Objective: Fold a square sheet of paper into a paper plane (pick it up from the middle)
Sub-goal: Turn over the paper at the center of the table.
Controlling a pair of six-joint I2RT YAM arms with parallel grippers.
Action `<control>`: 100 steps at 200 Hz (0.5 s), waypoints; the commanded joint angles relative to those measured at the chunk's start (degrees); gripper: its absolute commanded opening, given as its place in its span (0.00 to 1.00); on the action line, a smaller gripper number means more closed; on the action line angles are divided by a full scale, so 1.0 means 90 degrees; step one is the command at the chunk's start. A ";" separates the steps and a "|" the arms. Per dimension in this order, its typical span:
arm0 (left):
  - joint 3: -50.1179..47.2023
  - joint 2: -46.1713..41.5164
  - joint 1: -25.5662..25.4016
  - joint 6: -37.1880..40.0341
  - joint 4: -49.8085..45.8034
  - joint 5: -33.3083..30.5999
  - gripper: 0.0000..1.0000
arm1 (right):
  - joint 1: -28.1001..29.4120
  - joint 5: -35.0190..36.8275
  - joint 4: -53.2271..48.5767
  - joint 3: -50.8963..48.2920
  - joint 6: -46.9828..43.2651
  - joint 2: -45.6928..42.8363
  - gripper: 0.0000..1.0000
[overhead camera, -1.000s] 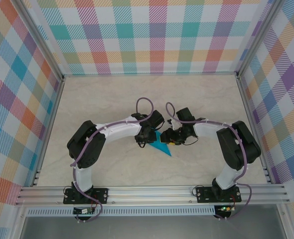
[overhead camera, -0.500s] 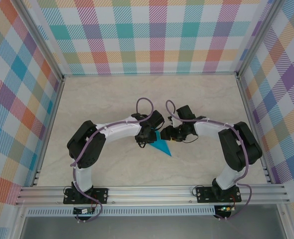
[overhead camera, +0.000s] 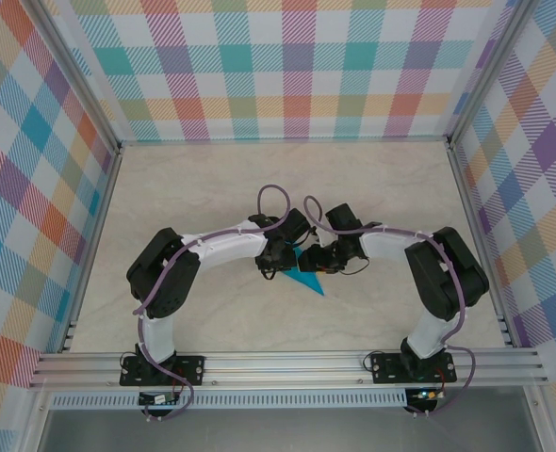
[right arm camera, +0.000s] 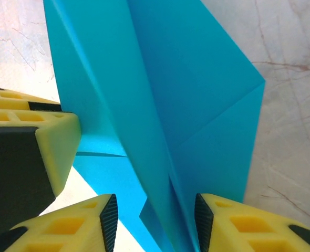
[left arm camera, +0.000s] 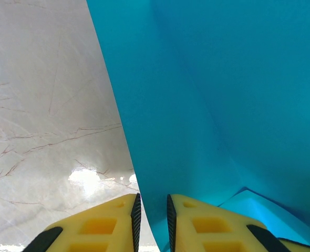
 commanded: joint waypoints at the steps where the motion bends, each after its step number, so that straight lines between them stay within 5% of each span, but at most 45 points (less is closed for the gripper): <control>1: -0.0054 -0.0080 -0.0032 0.0006 0.0060 0.0083 0.22 | 0.0119 0.0356 -0.0107 0.0110 -0.0214 0.0117 0.43; 41: -0.0173 -0.0216 -0.0037 0.0014 0.0266 0.0173 0.22 | 0.0284 0.0701 -0.0254 0.0203 -0.0315 0.0278 0.35; 71: -0.0339 -0.0461 -0.0036 -0.0007 0.0445 0.0210 0.22 | 0.0389 0.0899 -0.0378 0.0296 -0.0358 0.0274 0.16; 100: -0.0855 -0.1245 -0.0040 -0.0187 0.0783 -0.0017 0.24 | 0.0449 0.1217 -0.0591 0.0462 -0.0278 0.0068 0.08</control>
